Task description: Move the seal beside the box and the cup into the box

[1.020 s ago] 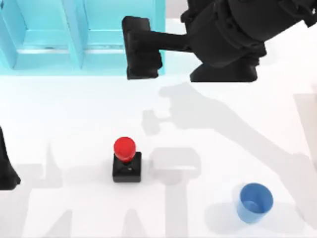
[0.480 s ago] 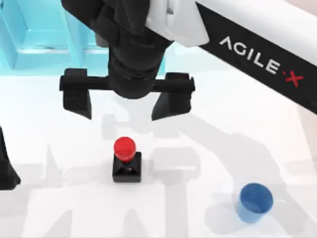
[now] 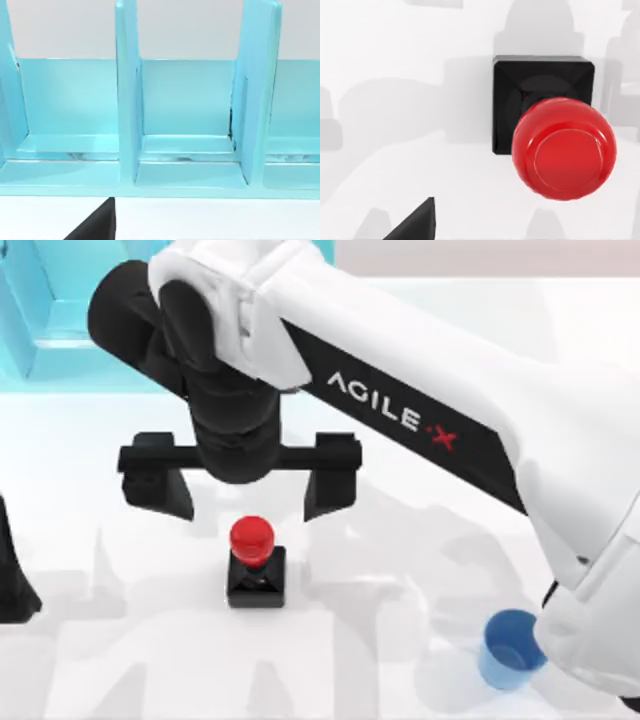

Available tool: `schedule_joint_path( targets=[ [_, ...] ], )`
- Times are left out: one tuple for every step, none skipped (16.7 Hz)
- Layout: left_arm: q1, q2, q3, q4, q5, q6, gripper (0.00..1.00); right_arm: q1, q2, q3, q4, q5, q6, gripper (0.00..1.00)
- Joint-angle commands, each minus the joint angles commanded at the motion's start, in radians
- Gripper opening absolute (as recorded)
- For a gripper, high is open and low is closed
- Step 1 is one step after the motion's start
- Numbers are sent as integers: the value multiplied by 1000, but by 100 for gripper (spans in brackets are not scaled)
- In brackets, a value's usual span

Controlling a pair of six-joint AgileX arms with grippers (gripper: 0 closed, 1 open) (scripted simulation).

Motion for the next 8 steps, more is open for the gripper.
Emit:
schedule_joint_path(
  targets=[
    [0,0,0,0,0,0,100,1,16,12,-7,6,7,100],
    [0,0,0,0,0,0,100,0,22,16,-9,9,10,100],
    [0,0,0,0,0,0,100,0,25,18,-10,11,11,100],
    [0,0,0,0,0,0,100,0,25,18,-10,11,11,100],
    [0,0,0,0,0,0,100,0,25,18,-10,11,11,100],
    [0,0,0,0,0,0,100,0,25,18,-10,11,11,100],
    [0,0,0,0,0,0,100,0,25,18,-10,11,11,100],
    [0,0,0,0,0,0,100,-5,24,16,-9,9,11,100]
  ],
)
